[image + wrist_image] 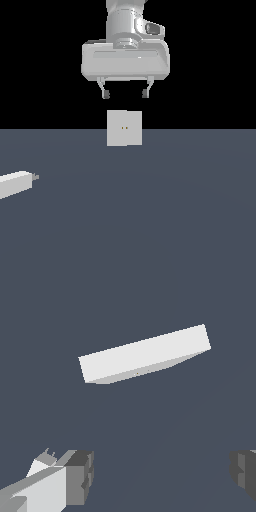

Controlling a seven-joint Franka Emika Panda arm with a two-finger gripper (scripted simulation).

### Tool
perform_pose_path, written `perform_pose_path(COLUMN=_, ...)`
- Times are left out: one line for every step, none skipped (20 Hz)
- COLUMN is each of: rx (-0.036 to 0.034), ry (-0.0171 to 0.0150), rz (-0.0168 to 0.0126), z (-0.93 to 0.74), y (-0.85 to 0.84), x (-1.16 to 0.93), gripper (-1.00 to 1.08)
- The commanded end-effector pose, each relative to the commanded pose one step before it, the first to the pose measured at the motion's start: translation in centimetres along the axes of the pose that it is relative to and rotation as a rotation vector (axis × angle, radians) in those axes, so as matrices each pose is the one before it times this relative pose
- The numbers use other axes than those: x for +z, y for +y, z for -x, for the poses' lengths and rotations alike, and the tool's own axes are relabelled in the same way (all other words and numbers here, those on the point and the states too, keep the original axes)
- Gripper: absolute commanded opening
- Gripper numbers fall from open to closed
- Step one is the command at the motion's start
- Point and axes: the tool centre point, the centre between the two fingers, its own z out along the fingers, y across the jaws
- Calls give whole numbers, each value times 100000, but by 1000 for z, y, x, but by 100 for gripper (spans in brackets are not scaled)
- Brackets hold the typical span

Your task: Plug the charger into the wall socket.

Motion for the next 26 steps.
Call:
perform_pose_path(rx=0, ry=0, rz=0, z=0, y=1, x=0, gripper=100)
perform_pose_path(rx=0, ry=0, rz=0, z=12, y=-34, x=15, gripper=100)
perform_pose_path(rx=147, ry=46, rz=10, z=41, y=-14, x=18, gripper=100)
perform_pose_path(rx=175, ry=53, rz=10, z=66, y=-65, x=44, gripper=100)
perform_pose_path(rx=264, ry=80, rz=16, z=94, y=-81, x=58, gripper=100)
perform_pose_path(rx=323, ry=98, rz=19, z=121, y=-116, x=79, gripper=100)
perform_pose_path(rx=412, ry=125, rz=25, z=148, y=-132, x=94, gripper=100)
perform_pose_path(rx=480, ry=146, rz=29, z=175, y=-161, x=112, gripper=100)
perform_pose_path(rx=552, ry=168, rz=33, z=201, y=-185, x=129, gripper=100)
perform_pose_path(rx=619, ry=188, rz=37, z=226, y=-211, x=146, gripper=100)
perform_pose_path(rx=695, ry=212, rz=41, z=251, y=-230, x=160, gripper=100)
perform_pose_path(rx=758, ry=231, rz=44, z=275, y=-255, x=177, gripper=100)
perform_pose_path(rx=821, ry=250, rz=48, z=297, y=-277, x=192, gripper=100)
perform_pose_path(rx=882, ry=269, rz=51, z=319, y=-298, x=206, gripper=100)
perform_pose_path(rx=940, ry=286, rz=54, z=340, y=-319, x=220, gripper=100)
perform_pose_path(rx=1000, ry=305, rz=57, z=359, y=-336, x=233, gripper=100)
perform_pose_path(rx=1050, ry=320, rz=60, z=378, y=-357, x=246, gripper=100)
perform_pose_path(rx=1100, ry=335, rz=63, z=396, y=-375, x=258, gripper=100)
perform_pose_path(rx=1149, ry=350, rz=65, z=412, y=-392, x=270, gripper=100)
perform_pose_path(rx=1196, ry=364, rz=68, z=427, y=-407, x=280, gripper=100)
perform_pose_path(rx=1234, ry=375, rz=70, z=441, y=-424, x=291, gripper=100)
perform_pose_path(rx=1241, ry=377, rz=71, z=441, y=-424, x=292, gripper=100)
perform_pose_path(rx=1215, ry=369, rz=70, z=432, y=-419, x=287, gripper=100)
perform_pose_path(rx=1195, ry=363, rz=69, z=424, y=-411, x=282, gripper=100)
perform_pose_path(rx=1173, ry=356, rz=69, z=415, y=-406, x=278, gripper=100)
perform_pose_path(rx=1154, ry=350, rz=69, z=407, y=-399, x=274, gripper=100)
